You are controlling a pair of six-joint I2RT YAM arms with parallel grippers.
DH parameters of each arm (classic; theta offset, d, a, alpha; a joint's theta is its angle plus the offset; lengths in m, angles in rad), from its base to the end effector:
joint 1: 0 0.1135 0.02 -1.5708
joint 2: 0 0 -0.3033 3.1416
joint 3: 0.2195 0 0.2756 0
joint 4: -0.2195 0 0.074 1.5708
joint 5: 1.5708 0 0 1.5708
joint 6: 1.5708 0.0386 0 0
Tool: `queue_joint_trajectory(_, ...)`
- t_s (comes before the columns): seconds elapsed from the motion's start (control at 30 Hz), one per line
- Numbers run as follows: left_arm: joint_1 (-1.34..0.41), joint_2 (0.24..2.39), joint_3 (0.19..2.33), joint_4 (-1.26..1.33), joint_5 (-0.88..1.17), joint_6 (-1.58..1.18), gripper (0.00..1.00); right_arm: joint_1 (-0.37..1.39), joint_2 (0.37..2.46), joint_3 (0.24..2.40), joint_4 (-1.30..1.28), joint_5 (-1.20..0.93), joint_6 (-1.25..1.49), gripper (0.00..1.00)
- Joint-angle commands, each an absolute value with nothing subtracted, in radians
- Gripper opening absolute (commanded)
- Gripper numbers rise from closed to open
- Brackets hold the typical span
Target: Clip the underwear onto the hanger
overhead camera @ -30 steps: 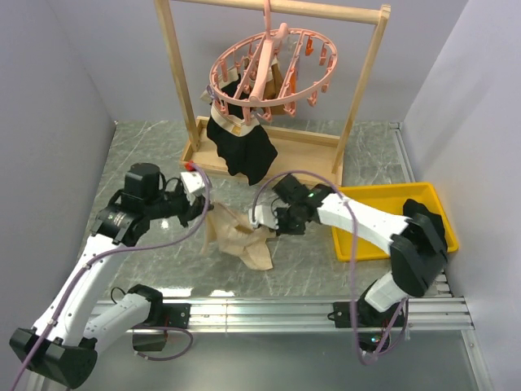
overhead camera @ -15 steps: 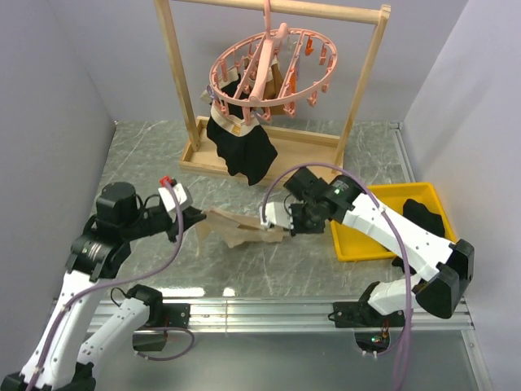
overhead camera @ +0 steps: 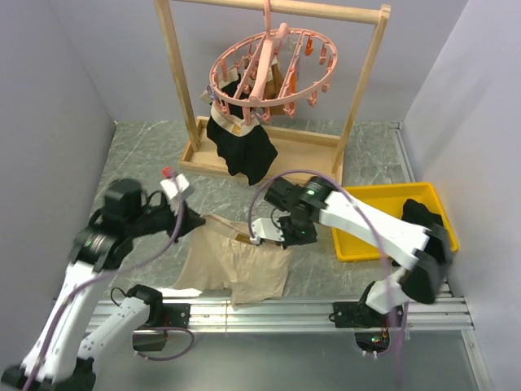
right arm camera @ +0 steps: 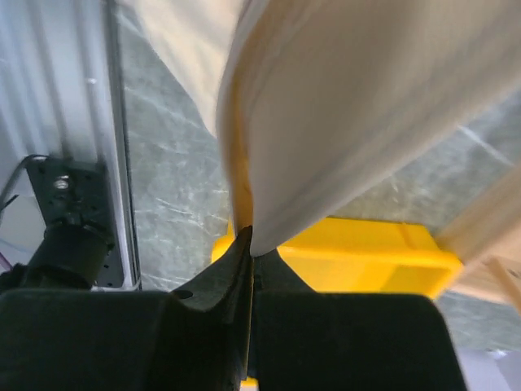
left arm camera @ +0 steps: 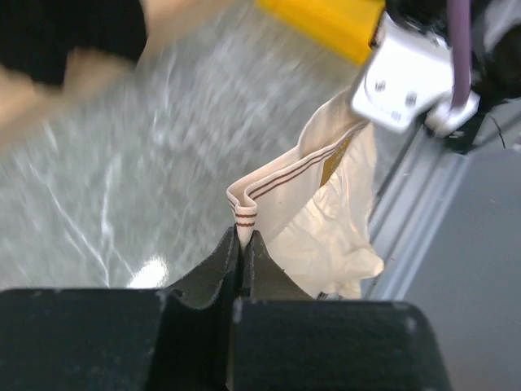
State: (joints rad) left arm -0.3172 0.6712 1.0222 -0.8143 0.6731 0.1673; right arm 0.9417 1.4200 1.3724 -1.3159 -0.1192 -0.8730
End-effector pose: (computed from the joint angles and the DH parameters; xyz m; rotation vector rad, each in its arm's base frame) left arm 0.0948 -0.0564 0.4044 0.8836 1.8047 -0.7761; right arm 0.1546 0.2203 0.3506 -2.3220 1.7919 0.1854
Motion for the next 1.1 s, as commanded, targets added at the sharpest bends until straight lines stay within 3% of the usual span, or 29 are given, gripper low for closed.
queue_joint_trajectory(0.0, -0.311, 0.842, 0.956, -0.721, 0.529, 0.064, 0.0, 0.864, 1.581, 1.364, -1.26, -0.069, -0.914, 0.03)
queue_joint_trajectory(0.17, -0.308, 1.083, 0.884, -0.574, 0.402, 0.046, 0.0, 0.743, 1.856, 1.588, -1.115, -0.022, -0.835, 0.14)
queue_joint_trajectory(0.27, -0.299, 1.161, 0.861, -0.45, 0.318, 0.025, 0.0, 0.684, 1.968, 1.745, -1.091, -0.002, -0.787, 0.28)
queue_joint_trajectory(0.3, -0.295, 1.181, 0.864, -0.425, 0.299, 0.023, 0.01, 0.675, 1.986, 1.778, -1.097, -0.003, -0.779, 0.39)
queue_joint_trajectory(0.4, -0.264, 1.267, 0.894, -0.382, 0.275, 0.014, 0.19, 0.643, 2.0, 1.828, -1.117, -0.003, -0.749, 0.5)
queue_joint_trajectory(0.43, -0.25, 1.297, 0.909, -0.379, 0.273, 0.011, 0.33, 0.637, 1.982, 1.825, -1.12, -0.006, -0.744, 0.51)
queue_joint_trajectory(0.63, -0.206, 1.298, 0.911, -0.388, 0.265, -0.03, 0.73, 0.581, 1.855, 1.718, -1.14, -0.138, -0.652, 0.49)
queue_joint_trajectory(0.87, -0.156, 1.255, 0.848, -0.41, 0.313, -0.093, 0.71, 0.572, 1.775, 1.462, -0.97, -0.421, -0.271, 0.45)
queue_joint_trajectory(1.07, -0.108, 1.365, 0.894, -0.48, 0.282, -0.147, 0.58, 0.56, 1.789, 1.316, -0.737, -0.485, -0.051, 0.43)
